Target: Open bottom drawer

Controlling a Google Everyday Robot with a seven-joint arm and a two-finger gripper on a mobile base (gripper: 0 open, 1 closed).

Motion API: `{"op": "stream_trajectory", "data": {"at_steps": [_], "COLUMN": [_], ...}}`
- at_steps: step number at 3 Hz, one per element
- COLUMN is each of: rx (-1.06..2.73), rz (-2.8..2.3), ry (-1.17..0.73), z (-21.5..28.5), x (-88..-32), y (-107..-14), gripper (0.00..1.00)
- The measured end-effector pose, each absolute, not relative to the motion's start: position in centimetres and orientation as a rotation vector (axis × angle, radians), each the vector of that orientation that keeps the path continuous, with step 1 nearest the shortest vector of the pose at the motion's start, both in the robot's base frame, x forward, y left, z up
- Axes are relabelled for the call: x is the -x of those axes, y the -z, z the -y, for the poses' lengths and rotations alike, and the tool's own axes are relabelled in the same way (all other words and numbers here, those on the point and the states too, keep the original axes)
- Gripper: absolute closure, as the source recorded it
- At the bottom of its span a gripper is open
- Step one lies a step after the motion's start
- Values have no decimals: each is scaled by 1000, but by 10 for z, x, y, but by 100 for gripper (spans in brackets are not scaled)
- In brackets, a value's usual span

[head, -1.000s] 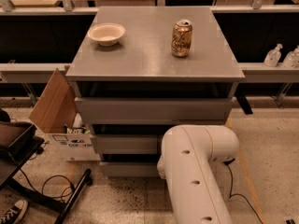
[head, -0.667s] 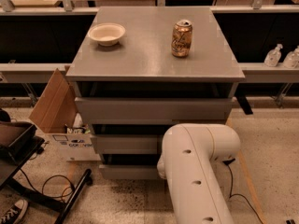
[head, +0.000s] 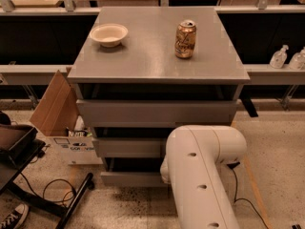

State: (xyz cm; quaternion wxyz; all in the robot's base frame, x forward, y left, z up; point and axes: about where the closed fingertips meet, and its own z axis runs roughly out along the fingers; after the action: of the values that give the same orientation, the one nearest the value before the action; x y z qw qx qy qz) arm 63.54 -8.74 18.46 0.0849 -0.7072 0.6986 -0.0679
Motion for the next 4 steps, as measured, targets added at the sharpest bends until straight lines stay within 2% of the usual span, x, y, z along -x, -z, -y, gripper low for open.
{"op": "stream_trajectory", "data": {"at_steps": [4], "rx": [2138], "rz": [-2161], "ry": [129], "z": [106], "x": [-581], "y": [-203], "gripper": [100]}}
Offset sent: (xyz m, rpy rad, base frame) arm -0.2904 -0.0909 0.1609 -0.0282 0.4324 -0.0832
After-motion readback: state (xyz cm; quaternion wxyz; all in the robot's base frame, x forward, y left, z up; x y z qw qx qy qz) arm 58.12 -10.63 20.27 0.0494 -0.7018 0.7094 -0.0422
